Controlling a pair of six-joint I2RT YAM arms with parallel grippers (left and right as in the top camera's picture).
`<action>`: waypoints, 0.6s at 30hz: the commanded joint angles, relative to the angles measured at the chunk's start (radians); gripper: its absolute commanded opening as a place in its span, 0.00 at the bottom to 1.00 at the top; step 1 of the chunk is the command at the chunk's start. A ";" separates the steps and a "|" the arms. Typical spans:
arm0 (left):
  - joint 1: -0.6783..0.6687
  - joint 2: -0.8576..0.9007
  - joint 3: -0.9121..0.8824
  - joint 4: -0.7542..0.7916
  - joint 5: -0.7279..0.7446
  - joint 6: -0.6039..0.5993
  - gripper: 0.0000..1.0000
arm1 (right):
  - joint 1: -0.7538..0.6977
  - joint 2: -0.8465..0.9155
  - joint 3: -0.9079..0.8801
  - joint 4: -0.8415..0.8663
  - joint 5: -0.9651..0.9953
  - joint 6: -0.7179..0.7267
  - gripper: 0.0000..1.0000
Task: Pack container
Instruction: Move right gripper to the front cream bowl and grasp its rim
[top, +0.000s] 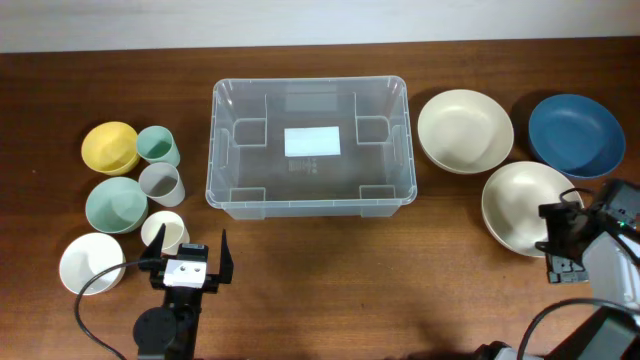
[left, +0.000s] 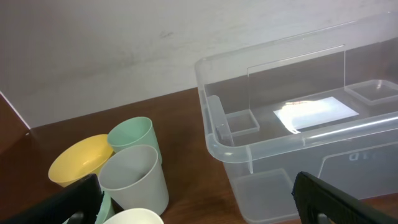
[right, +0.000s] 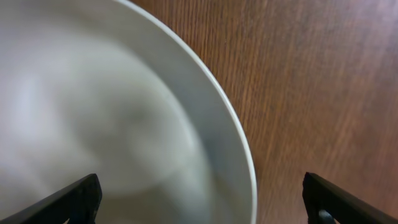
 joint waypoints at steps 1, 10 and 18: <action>0.006 -0.006 -0.006 -0.002 0.014 0.016 1.00 | -0.004 0.027 -0.039 0.062 -0.029 -0.047 0.99; 0.006 -0.006 -0.005 -0.002 0.014 0.015 1.00 | -0.004 0.051 -0.051 0.092 -0.016 -0.047 0.88; 0.006 -0.006 -0.005 -0.002 0.015 0.016 1.00 | -0.004 0.119 -0.051 0.119 -0.010 -0.047 0.71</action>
